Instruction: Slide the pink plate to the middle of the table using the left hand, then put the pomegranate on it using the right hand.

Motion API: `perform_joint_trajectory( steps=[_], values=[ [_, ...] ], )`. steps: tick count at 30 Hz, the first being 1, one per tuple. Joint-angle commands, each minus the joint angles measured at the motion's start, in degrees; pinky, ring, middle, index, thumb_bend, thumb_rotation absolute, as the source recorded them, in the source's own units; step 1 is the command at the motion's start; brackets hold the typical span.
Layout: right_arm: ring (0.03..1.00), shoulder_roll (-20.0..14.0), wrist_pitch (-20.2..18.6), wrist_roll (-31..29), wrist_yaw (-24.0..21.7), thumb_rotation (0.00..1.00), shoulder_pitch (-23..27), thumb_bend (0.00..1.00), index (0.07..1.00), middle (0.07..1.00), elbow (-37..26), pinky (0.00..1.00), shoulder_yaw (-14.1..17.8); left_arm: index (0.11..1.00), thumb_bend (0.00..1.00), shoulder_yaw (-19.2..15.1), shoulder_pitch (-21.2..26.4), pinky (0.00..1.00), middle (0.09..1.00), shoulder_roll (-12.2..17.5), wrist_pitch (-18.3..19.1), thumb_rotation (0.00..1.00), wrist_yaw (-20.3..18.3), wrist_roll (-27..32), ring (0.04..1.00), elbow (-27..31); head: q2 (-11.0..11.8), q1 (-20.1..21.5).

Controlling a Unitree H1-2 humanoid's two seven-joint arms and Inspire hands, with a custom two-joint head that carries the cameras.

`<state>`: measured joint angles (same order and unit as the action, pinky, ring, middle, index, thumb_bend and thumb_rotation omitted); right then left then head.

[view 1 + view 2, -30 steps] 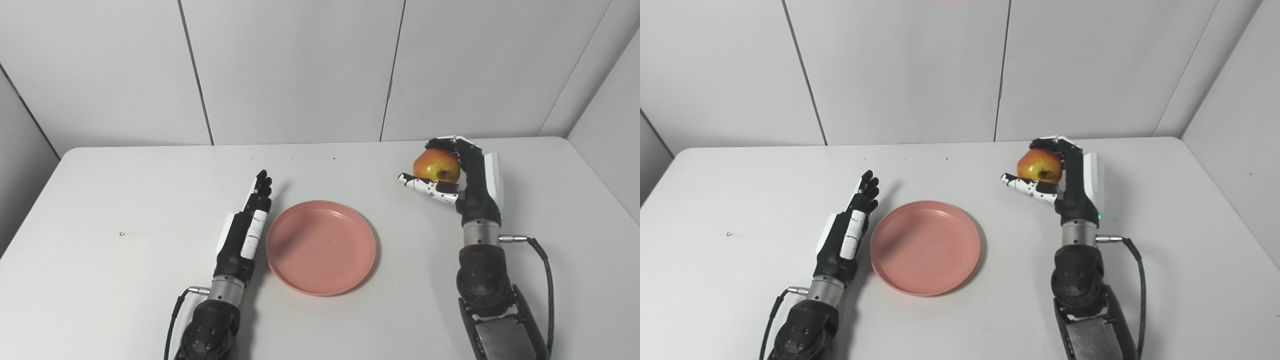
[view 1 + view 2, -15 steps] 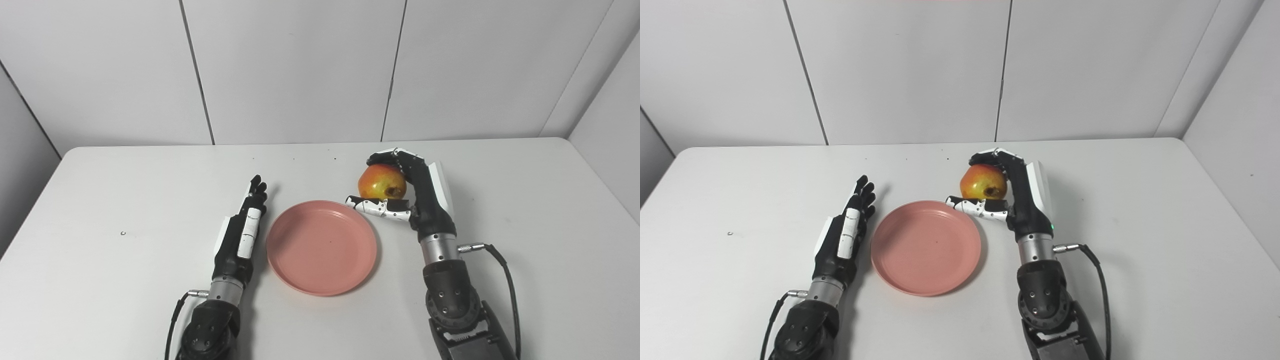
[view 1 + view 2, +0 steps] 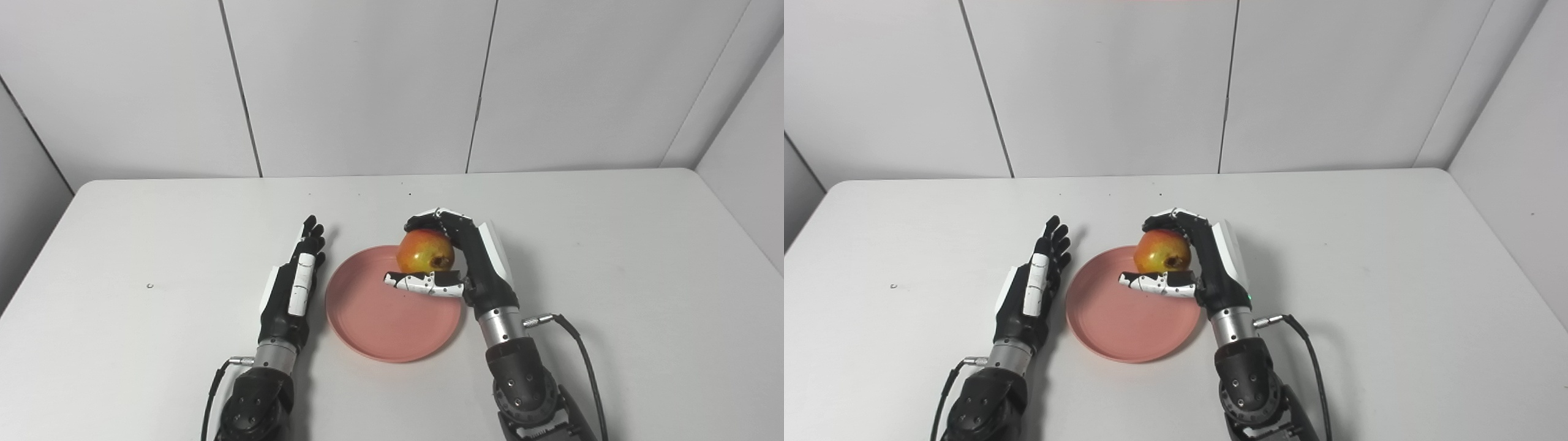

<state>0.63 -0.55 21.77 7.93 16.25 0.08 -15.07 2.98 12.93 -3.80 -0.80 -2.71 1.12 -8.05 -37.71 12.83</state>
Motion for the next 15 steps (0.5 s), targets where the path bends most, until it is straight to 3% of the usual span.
perform_joint_trajectory(
  steps=[1,15],
  values=[
    [0.426,0.45,3.31,0.32,-0.29,0.00,0.89,0.51,0.525,0.490,-0.21,0.41,-0.39,1.000,0.76,0.21,0.40,1.00,1.000,-0.52,-0.11,1.00,-0.03,0.37,1.000,1.39,0.02,-0.03],
    [0.410,-0.19,5.41,4.34,-0.47,0.00,-0.46,0.51,0.540,0.482,3.85,0.38,-3.54,1.000,0.75,1.11,0.51,1.00,1.000,0.01,-2.40,1.00,0.85,-2.12,1.000,0.90,-0.11,-0.19]
  ],
)
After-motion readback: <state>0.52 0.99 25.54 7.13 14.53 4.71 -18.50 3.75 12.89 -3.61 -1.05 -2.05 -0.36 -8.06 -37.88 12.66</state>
